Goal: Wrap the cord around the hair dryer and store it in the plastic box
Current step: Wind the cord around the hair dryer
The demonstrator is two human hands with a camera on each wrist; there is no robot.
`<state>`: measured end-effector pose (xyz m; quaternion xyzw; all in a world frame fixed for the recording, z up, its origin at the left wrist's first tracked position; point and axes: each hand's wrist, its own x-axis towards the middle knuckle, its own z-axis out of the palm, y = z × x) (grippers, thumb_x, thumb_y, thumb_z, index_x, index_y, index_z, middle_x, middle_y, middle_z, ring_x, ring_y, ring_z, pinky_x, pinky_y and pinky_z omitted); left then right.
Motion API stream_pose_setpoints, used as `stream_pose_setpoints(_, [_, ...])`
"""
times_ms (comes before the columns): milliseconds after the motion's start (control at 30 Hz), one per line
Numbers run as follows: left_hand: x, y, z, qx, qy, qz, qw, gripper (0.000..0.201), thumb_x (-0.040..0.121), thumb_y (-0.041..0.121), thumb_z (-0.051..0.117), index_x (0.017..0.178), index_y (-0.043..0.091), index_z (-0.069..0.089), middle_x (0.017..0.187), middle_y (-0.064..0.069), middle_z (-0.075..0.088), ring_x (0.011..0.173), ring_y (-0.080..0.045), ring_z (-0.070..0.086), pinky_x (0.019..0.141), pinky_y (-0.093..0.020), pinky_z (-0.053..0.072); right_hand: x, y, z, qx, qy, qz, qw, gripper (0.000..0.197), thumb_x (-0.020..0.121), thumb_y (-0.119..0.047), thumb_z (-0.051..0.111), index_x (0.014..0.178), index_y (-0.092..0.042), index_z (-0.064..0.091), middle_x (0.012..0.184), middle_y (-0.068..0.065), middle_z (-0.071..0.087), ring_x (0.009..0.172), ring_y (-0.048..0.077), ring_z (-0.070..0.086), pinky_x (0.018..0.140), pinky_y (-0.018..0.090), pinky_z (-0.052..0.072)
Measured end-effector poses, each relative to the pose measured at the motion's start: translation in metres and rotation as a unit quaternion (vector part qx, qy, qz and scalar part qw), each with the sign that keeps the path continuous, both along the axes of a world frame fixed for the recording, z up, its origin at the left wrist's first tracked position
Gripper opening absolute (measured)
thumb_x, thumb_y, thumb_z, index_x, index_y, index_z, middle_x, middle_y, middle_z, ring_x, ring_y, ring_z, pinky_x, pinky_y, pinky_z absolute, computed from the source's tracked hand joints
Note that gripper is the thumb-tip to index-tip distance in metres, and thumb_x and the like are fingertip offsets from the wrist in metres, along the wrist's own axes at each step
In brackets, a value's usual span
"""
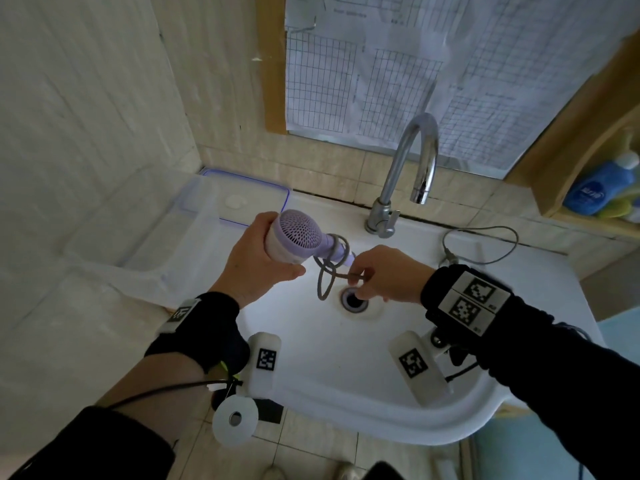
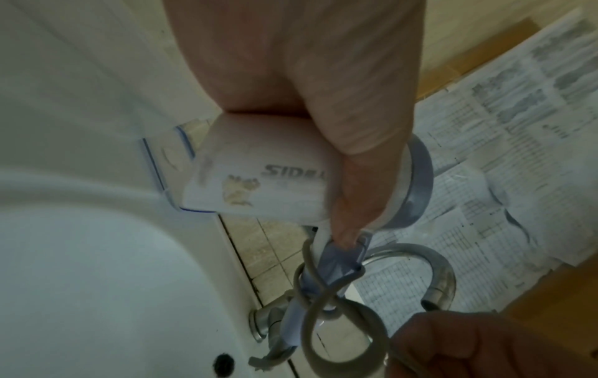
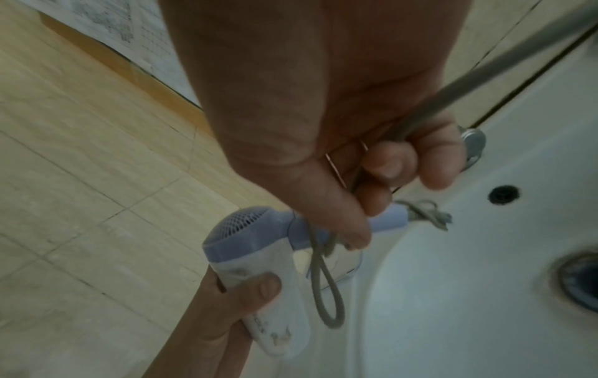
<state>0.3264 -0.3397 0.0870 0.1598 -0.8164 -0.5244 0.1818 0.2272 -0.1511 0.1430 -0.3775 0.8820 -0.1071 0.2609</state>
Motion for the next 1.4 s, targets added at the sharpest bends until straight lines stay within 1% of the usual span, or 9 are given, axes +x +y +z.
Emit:
stream_pose_setpoints(200, [0.008,-0.007,0.003,-0.049,-0.073,-0.054,0.995,0.070,0.056,0.012,0.084,0.114,0.025,0.048,0.107,0.002,0.061,0.092,-0.017,0.059,0.066,-0.016,0.044,-0.017,0.012,0.017,0.019,0.084,-0.003,0.996,0.017,0.077,-0.013,0.065,0.095,-0.015,0.066,0.076,-0.011,0.045,0.081,0.012,0.046,0.061,0.017,0.031])
stream_pose_setpoints(567, [0.014,-0.021,0.020,0.169,-0.110,-0.178,0.963,0.080,0.039,0.023,0.078,0.116,0.024,0.055,0.110,-0.009,0.066,0.100,-0.026,0.061,0.079,-0.038,0.053,-0.041,0.023,0.039,-0.145,0.086,-0.068,0.983,0.028,0.072,-0.032,0.074,0.059,-0.023,0.051,0.061,-0.007,0.052,0.060,0.009,0.048,0.058,0.018,0.037])
stream_pose_setpoints(700, [0.013,-0.026,0.023,0.247,-0.084,-0.205,0.943,0.084,0.032,0.020,0.085,0.112,0.023,0.058,0.090,0.005,0.074,0.088,-0.015,0.065,0.068,-0.026,0.055,-0.047,0.024,0.039,-0.201,0.038,-0.083,0.975,0.011,0.081,-0.024,0.067,0.074,-0.015,0.065,0.063,-0.005,0.058,0.059,0.002,0.055,0.062,0.015,0.044])
stream_pose_setpoints(967, [0.013,-0.027,0.018,0.400,-0.009,-0.232,0.887,0.062,0.034,0.025,0.088,0.095,0.017,0.075,0.084,-0.005,0.074,0.079,-0.017,0.068,0.067,-0.025,0.056,-0.053,0.024,0.041,-0.285,-0.060,-0.099,0.951,0.013,0.086,-0.007,0.060,0.095,-0.003,0.069,0.073,0.001,0.066,0.056,-0.009,0.061,0.060,0.004,0.048])
stream_pose_setpoints(1067, [0.018,-0.014,0.028,0.440,0.000,-0.186,0.879,0.012,0.069,0.018,0.068,0.064,0.021,0.079,0.058,0.003,0.072,0.052,-0.006,0.067,0.048,-0.015,0.051,-0.052,0.021,0.038,-0.295,-0.095,-0.113,0.944,0.012,0.086,-0.014,0.061,0.089,-0.005,0.068,0.074,0.003,0.068,0.068,0.009,0.066,0.070,0.019,0.056])
stream_pose_setpoints(1167, [0.029,0.017,0.049,0.470,0.034,-0.117,0.874,0.086,0.096,-0.005,0.014,0.033,0.020,0.068,0.036,0.003,0.061,0.031,-0.006,0.058,0.032,-0.015,0.043,-0.047,0.018,0.030,-0.296,-0.128,-0.125,0.938,0.022,0.090,-0.022,0.055,0.087,-0.003,0.066,0.071,0.003,0.067,0.071,0.020,0.062,0.073,0.028,0.053])
stream_pose_setpoints(1233, [0.028,0.026,0.047,0.477,0.043,-0.073,0.875,0.077,0.096,0.002,0.030,0.030,0.019,0.066,0.036,0.002,0.061,0.031,-0.006,0.059,0.031,-0.017,0.045,-0.041,0.012,0.021,-0.306,-0.141,-0.151,0.929,0.026,0.092,-0.024,0.052,0.082,-0.004,0.066,0.065,0.006,0.064,0.063,0.019,0.061,0.067,0.022,0.051])
stream_pose_setpoints(1300, [0.017,0.023,0.032,0.532,0.060,-0.116,0.836,0.018,0.065,0.031,0.076,0.052,0.019,0.077,0.056,-0.001,0.073,0.052,-0.011,0.070,0.052,-0.028,0.059,-0.035,0.003,0.006,-0.321,-0.173,-0.201,0.909,0.028,0.092,-0.020,0.050,0.075,-0.002,0.063,0.061,0.017,0.061,0.054,0.020,0.063,0.063,0.020,0.050])
stream_pose_setpoints(1400, [0.009,0.021,0.020,0.559,0.089,-0.172,0.807,0.059,0.028,0.034,0.090,0.083,0.013,0.078,0.080,-0.008,0.076,0.076,-0.023,0.074,0.072,-0.042,0.058,-0.019,-0.009,-0.017,-0.335,-0.197,-0.229,0.892,0.031,0.095,-0.018,0.044,0.069,-0.013,0.060,0.049,0.002,0.063,0.045,0.007,0.059,0.057,0.021,0.050])
